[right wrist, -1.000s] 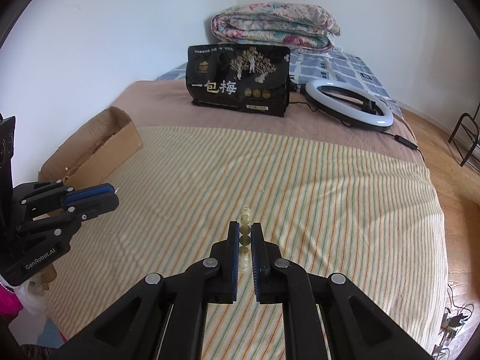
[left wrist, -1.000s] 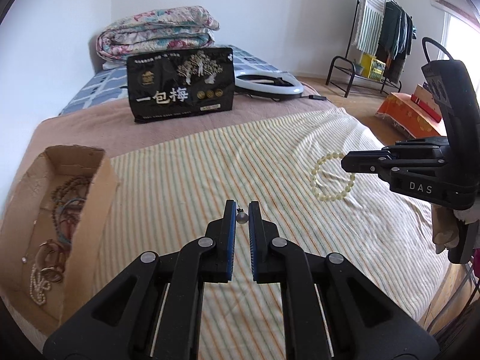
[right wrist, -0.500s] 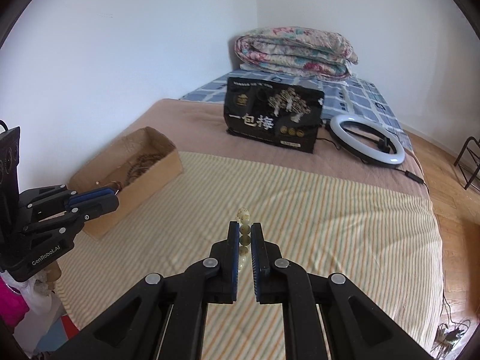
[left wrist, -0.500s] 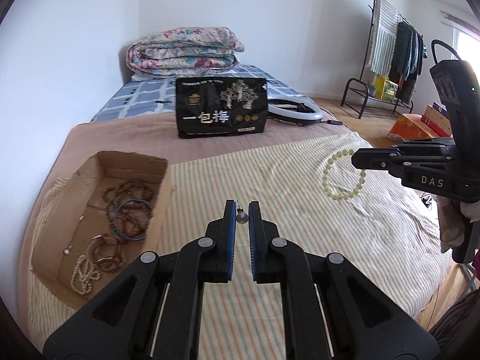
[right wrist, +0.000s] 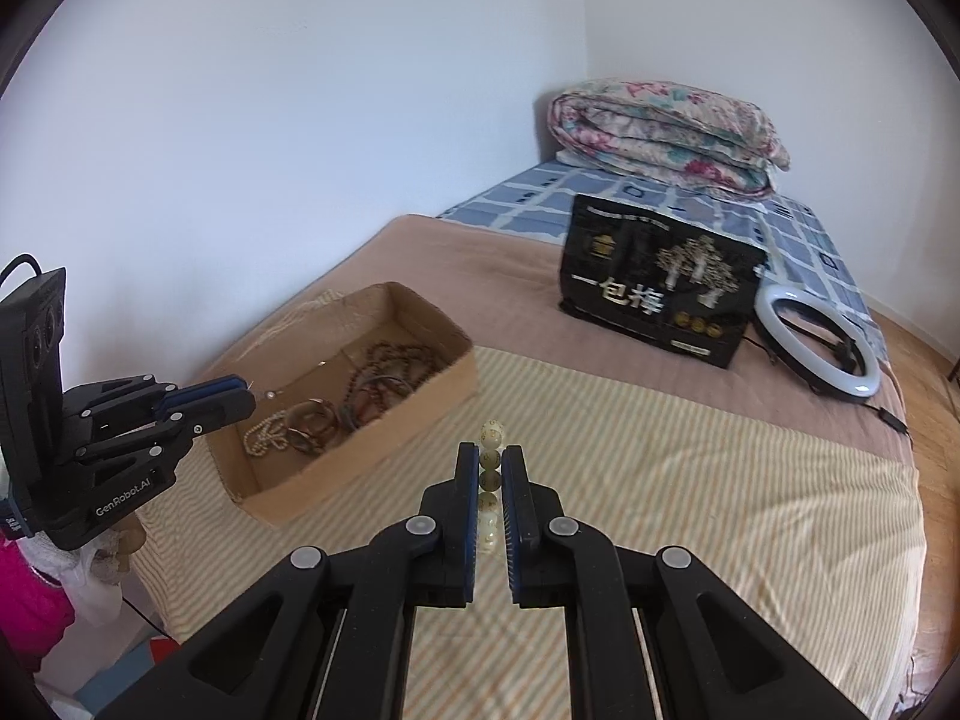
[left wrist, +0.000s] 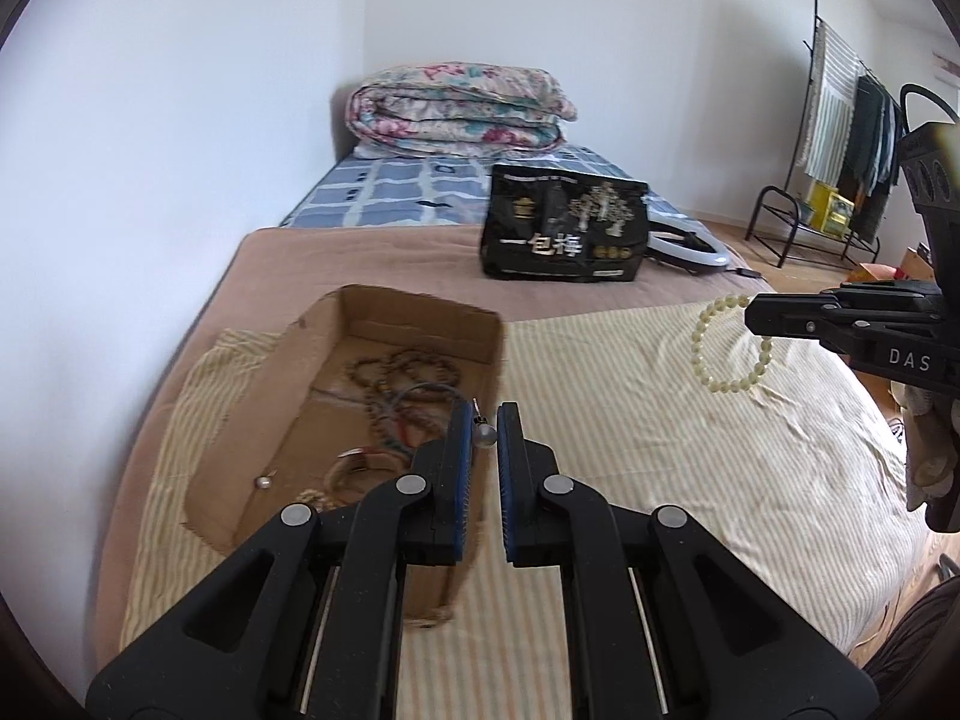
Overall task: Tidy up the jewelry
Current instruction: 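Carry the earring and pale bead bracelet into the box and open both grippers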
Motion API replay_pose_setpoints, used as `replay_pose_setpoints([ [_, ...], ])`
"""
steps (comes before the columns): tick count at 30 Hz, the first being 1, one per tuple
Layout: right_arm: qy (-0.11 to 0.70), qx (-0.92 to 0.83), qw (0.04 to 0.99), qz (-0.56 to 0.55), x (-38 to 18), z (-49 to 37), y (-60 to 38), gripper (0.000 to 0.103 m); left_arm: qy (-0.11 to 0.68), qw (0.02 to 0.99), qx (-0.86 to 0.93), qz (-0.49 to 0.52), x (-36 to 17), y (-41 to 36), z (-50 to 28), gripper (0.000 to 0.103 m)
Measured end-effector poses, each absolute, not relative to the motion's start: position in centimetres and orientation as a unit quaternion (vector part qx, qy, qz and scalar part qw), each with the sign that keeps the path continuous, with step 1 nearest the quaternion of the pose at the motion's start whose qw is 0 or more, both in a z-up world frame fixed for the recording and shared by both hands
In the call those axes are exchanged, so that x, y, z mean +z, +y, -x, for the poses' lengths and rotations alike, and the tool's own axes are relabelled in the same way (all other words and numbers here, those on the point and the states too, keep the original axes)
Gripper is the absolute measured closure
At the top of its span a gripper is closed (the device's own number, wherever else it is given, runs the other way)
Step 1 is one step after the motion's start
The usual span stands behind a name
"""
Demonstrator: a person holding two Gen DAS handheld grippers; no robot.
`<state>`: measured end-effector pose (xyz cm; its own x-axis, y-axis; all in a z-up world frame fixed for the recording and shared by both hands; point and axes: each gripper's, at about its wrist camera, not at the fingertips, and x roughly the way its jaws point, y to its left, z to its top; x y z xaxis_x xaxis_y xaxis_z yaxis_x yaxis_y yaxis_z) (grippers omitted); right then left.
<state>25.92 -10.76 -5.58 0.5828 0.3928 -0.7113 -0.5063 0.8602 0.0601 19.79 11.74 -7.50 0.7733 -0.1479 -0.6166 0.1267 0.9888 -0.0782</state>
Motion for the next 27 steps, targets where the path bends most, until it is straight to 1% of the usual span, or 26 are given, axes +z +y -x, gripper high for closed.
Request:
replay_pose_setpoints([
  [10,0.375,0.287,0.878,0.079,-5.8,-27.3,-5.3,0.098,0.334,0.941,-0.035,0.029,-8.5,16.5,-20.2,0.097],
  [27,0.389,0.332,0.856,0.076,-8.3,-28.7,2.0,0.098,0.353,0.934,-0.005,0.050,-10.8,21.2,-20.5,0.097],
])
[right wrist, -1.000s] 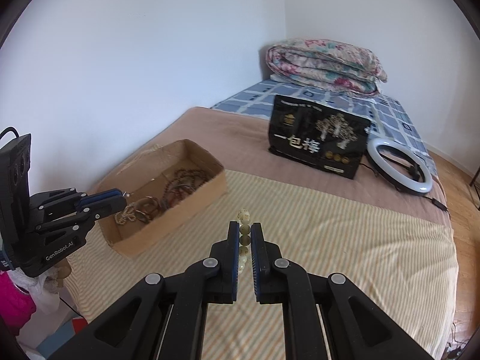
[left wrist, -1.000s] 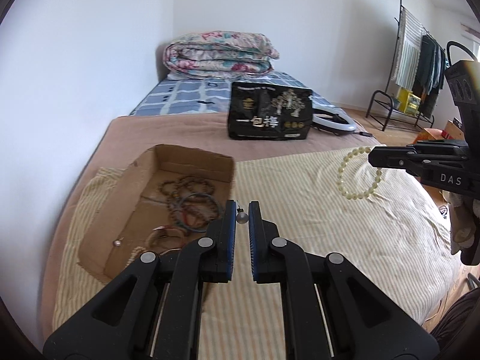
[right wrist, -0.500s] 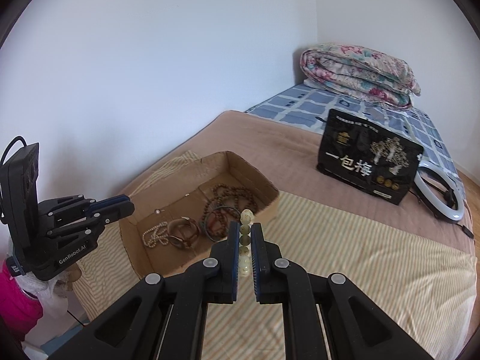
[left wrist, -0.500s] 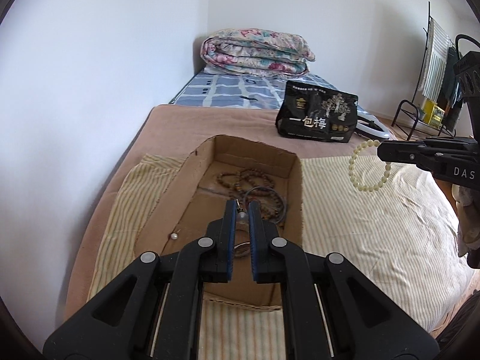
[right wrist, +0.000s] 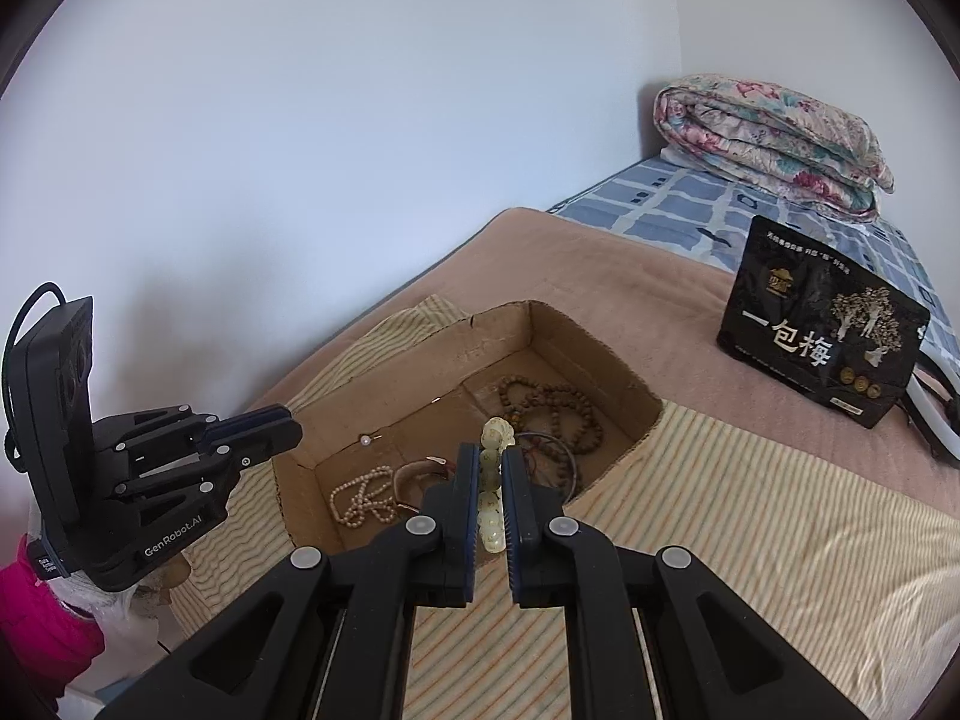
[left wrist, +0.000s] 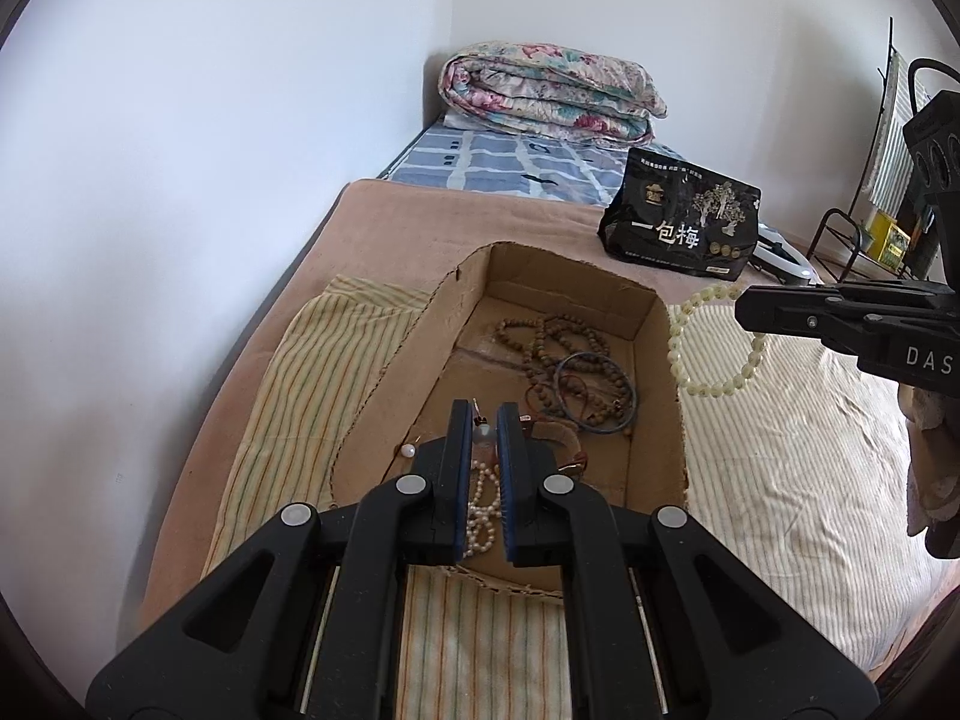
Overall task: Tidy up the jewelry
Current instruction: 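Carry the earring and pale bead bracelet into the box and open both grippers, then withdraw both grippers up and away from the box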
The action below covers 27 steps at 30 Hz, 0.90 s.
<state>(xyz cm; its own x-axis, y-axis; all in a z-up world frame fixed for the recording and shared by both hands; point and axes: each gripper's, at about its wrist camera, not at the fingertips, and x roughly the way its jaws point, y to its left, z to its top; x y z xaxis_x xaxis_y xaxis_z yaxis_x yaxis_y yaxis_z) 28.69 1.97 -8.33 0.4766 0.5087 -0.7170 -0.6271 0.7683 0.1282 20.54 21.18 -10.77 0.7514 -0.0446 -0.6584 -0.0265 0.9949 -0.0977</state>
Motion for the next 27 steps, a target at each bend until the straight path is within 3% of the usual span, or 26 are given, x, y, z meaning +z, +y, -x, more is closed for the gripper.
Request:
replay_pose_setpoints([
  [10,0.396,0.336,0.851,0.080,-9.1,-28.9,3.2,0.096,0.359,0.932,-0.007,0.057,-11.2,21.4,-20.8,0.097],
  [13,0.393,0.334,0.853,0.082,-8.9,-28.8,3.3,0.072,0.363,0.930,-0.004,0.057,-11.3,21.4,-20.9,0.096],
  [14,0.391,0.333,0.854,0.081,-8.8,-28.7,3.2,0.071,0.364,0.930,-0.004,0.057,-11.3,21.4,-20.9,0.093],
  [15,0.392,0.330,0.855,0.082,-8.8,-28.7,3.2,0.070,0.364,0.930,-0.003,0.057,-11.3,21.4,-20.9,0.082],
  [16,0.393,0.327,0.856,0.082,-8.8,-28.7,3.2,0.064,0.362,0.930,0.000,0.059,-11.3,21.4,-20.8,0.075],
  [17,0.393,0.324,0.857,0.082,-8.8,-28.7,3.1,0.055,0.360,0.931,0.001,0.061,-11.2,21.4,-20.8,0.060],
  [18,0.391,0.321,0.859,0.082,-8.8,-28.7,3.0,0.050,0.356,0.932,0.002,0.063,-11.1,21.4,-20.7,0.056],
  [20,0.388,0.316,0.862,0.079,-8.7,-28.6,2.7,0.043,0.352,0.934,0.006,0.064,-11.0,21.5,-20.5,0.056],
  [27,0.382,0.307,0.868,0.077,-8.1,-28.3,2.1,0.035,0.346,0.936,0.010,0.064,-10.2,21.4,-20.0,0.056],
])
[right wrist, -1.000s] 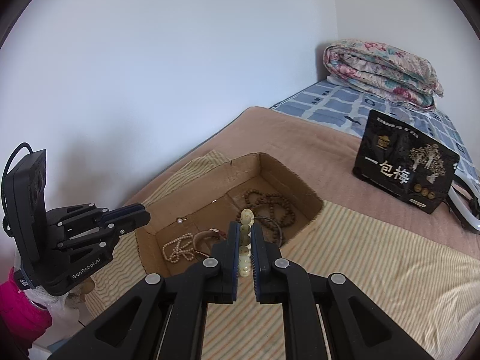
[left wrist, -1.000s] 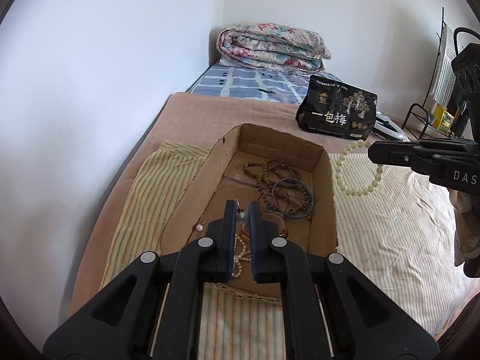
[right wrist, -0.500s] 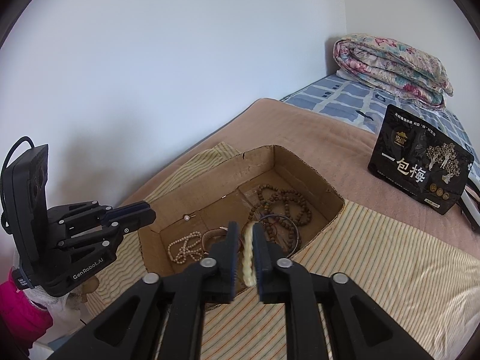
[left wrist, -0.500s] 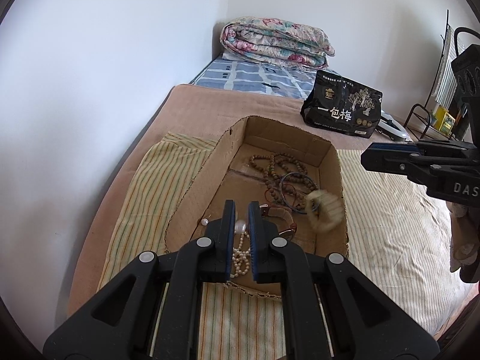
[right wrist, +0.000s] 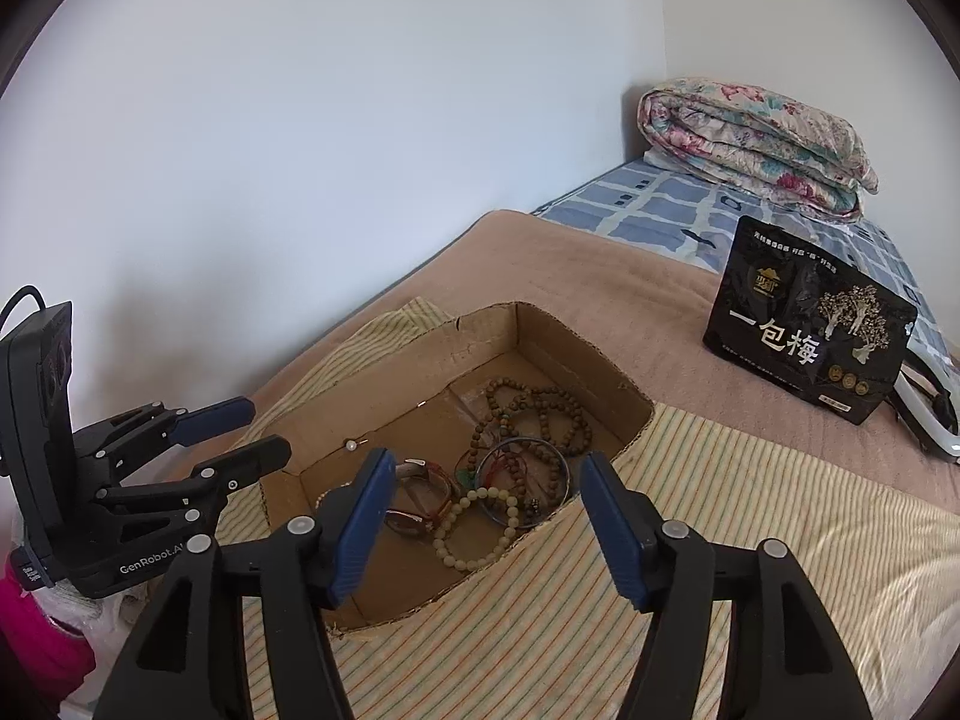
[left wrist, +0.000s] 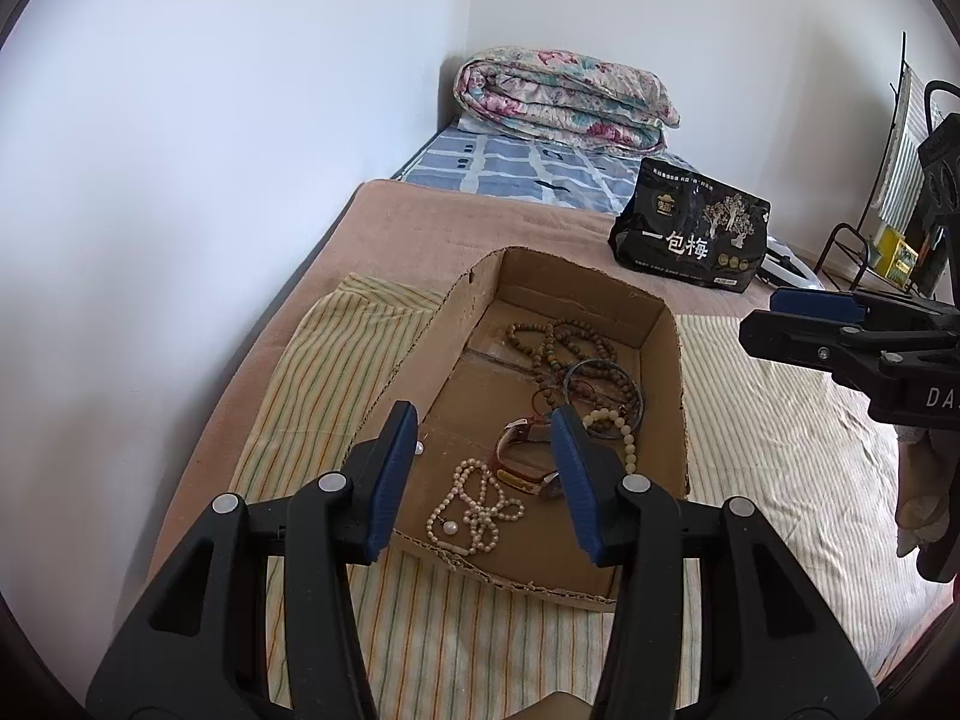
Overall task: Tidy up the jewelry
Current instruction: 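Withdraw both grippers up and away from the box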
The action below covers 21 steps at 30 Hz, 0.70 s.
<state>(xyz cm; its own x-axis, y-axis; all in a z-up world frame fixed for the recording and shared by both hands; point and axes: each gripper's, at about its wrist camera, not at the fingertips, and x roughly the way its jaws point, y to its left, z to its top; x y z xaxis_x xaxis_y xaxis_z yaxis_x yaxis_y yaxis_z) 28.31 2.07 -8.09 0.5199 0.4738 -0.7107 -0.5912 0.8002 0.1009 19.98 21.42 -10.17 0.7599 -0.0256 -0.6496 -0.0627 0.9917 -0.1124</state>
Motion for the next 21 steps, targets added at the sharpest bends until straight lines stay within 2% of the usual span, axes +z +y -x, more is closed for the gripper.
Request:
replay_pose_setpoints([
  [12,0.365,0.292,0.881,0.070,-5.8,-26.4,-0.1,0.034,0.321,0.945,0.008,0.059,-6.7,19.8,-17.1,0.056],
  [21,0.328,0.279,0.900,0.065,-2.7,-23.4,-3.2,0.030,0.282,0.959,0.009,0.030,-2.8,16.7,-12.8,0.056],
])
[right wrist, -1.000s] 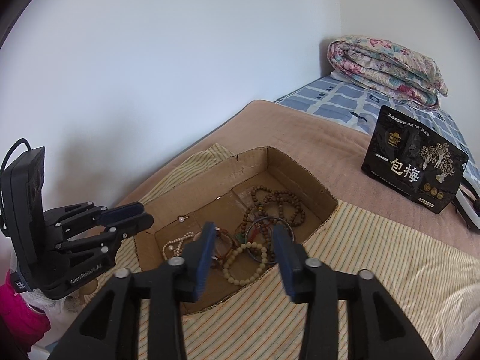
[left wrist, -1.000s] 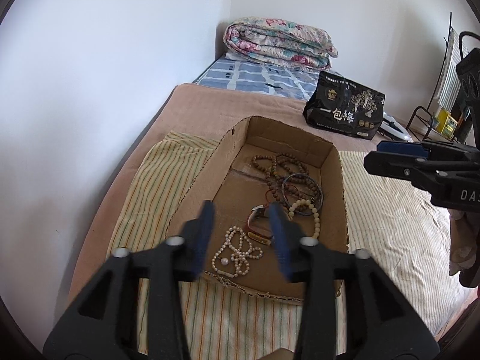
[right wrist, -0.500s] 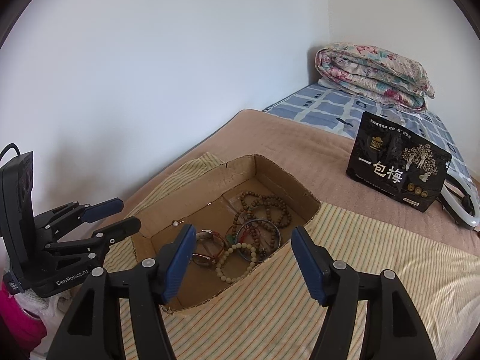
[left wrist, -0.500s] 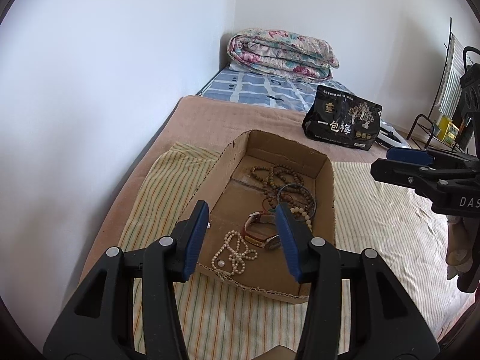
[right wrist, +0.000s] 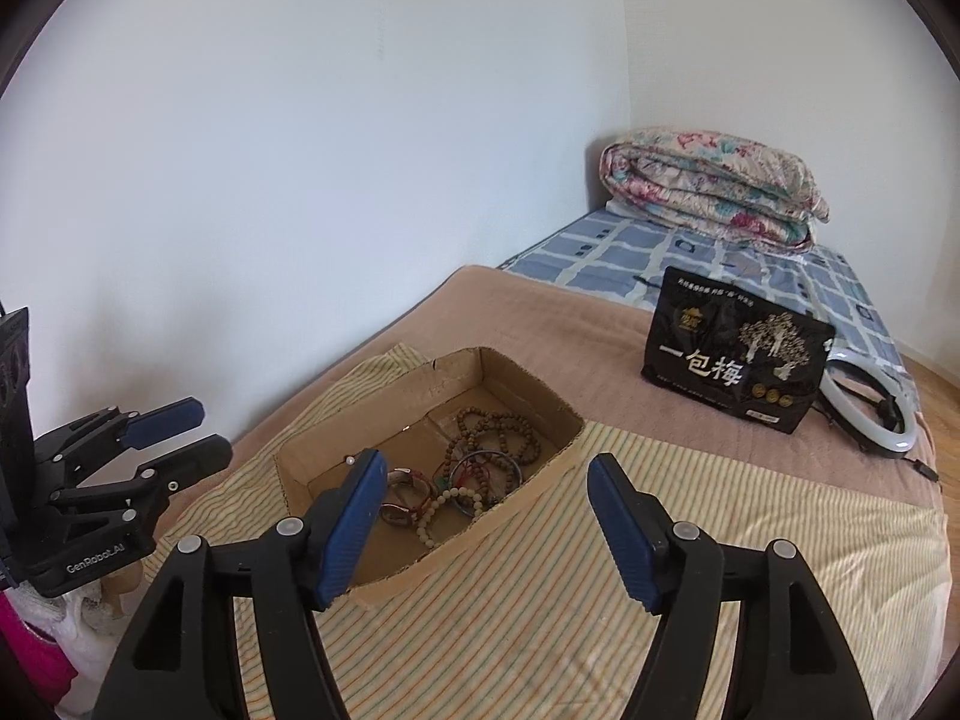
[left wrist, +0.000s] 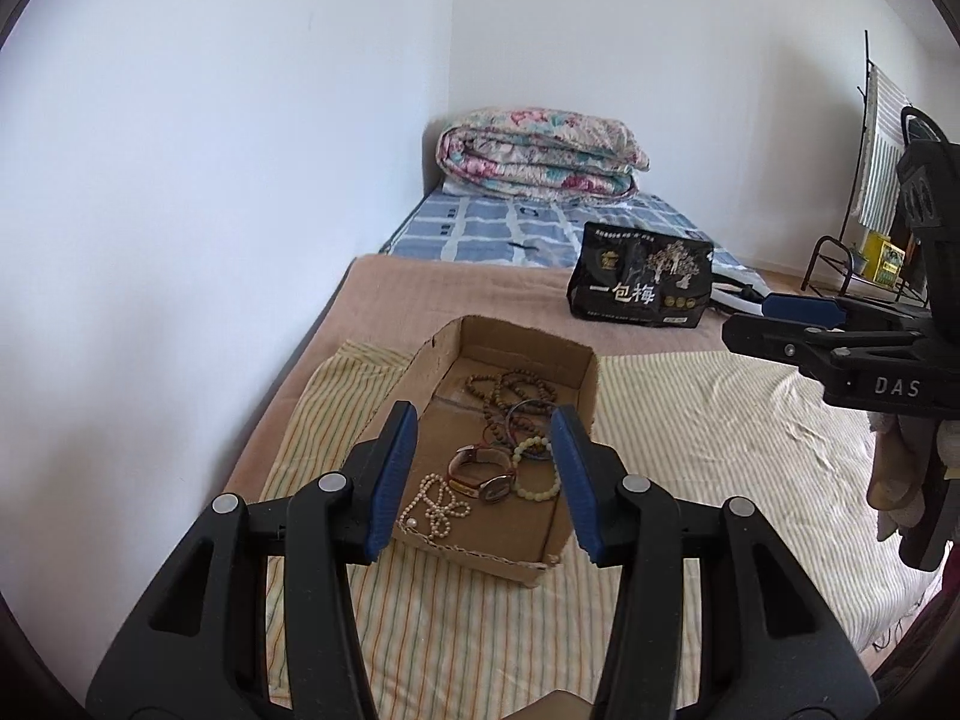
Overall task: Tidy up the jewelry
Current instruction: 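Withdraw both grippers up and away from the box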
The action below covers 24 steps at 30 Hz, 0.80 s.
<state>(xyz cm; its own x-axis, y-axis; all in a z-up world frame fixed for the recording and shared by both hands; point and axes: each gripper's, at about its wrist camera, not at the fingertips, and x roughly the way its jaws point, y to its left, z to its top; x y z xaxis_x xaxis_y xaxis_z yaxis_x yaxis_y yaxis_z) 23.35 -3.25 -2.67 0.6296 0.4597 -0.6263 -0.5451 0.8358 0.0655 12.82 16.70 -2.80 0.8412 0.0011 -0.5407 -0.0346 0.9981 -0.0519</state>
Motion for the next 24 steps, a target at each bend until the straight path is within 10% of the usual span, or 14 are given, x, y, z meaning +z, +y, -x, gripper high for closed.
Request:
replay_pose_setpoints([
  [24,0.275,0.252,0.924,0.089,-0.6,-17.6,-8.5,0.002,0.244,0.969,0.033,0.005,1.2,10.8,-4.6,0.020],
])
